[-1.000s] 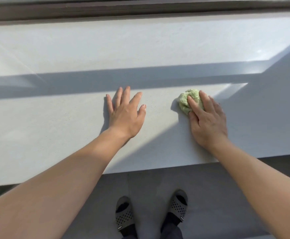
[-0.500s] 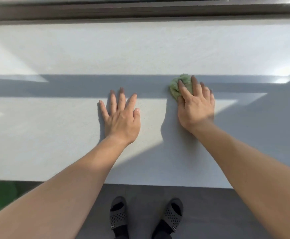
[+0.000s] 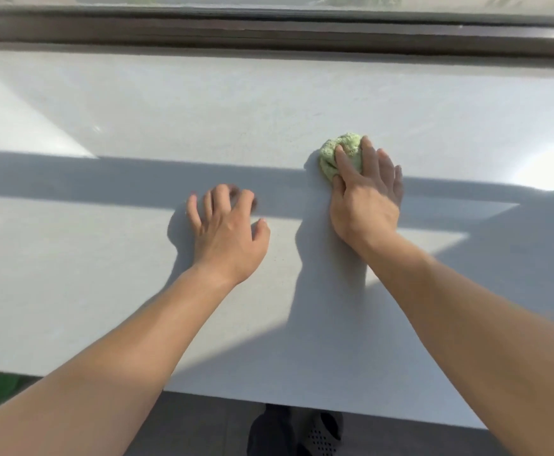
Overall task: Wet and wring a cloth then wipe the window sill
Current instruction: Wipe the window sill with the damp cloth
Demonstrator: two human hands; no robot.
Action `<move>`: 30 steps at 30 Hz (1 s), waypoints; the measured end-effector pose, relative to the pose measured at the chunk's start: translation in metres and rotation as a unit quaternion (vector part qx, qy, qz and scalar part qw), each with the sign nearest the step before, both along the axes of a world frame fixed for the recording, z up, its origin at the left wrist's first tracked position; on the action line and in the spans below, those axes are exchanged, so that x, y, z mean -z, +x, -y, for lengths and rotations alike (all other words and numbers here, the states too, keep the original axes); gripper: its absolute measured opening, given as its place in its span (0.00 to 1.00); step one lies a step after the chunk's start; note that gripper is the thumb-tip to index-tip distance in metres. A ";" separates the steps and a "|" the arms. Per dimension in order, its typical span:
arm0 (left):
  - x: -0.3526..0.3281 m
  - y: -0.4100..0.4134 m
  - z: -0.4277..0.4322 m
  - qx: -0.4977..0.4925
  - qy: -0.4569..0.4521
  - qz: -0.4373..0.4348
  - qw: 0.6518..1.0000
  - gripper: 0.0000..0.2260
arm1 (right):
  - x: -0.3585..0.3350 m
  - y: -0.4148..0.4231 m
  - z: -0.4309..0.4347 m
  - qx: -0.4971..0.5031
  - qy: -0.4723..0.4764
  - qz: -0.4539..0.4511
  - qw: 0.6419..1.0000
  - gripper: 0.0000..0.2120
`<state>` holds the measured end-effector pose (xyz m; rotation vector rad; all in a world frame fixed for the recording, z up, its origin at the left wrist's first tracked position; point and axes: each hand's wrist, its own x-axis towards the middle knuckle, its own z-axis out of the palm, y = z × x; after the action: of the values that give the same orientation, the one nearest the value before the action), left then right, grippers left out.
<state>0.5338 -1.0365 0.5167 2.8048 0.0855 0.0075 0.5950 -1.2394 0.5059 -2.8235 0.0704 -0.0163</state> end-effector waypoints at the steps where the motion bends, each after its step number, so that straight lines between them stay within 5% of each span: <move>1: 0.000 0.014 -0.001 -0.002 -0.009 0.016 1.000 0.12 | 0.000 -0.005 -0.007 -0.040 0.003 0.010 0.999 0.23; 5: 0.007 0.065 -0.002 0.034 -0.007 0.032 0.999 0.17 | 0.001 -0.012 -0.007 -0.233 0.013 0.034 0.972 0.21; 13: 0.011 0.118 0.009 0.062 0.037 -0.072 0.995 0.28 | -0.002 0.127 0.006 0.001 -0.029 -0.031 0.999 0.24; 19: 0.010 0.110 0.006 0.062 0.065 -0.080 0.993 0.29 | 0.001 0.109 -0.028 -0.227 -0.043 0.003 0.973 0.22; 26: 0.006 0.124 0.020 0.052 0.014 -0.095 0.994 0.28 | 0.002 0.160 -0.013 -0.039 -0.055 -0.009 0.998 0.25; 30: 0.014 0.110 0.028 0.060 0.103 -0.096 0.988 0.31 | 0.001 0.131 -0.015 -0.195 -0.062 0.014 0.979 0.23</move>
<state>0.6436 -1.0648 0.5024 3.0057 -0.0407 -0.3004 0.7256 -1.2243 0.5047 -2.9079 -0.5060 0.0286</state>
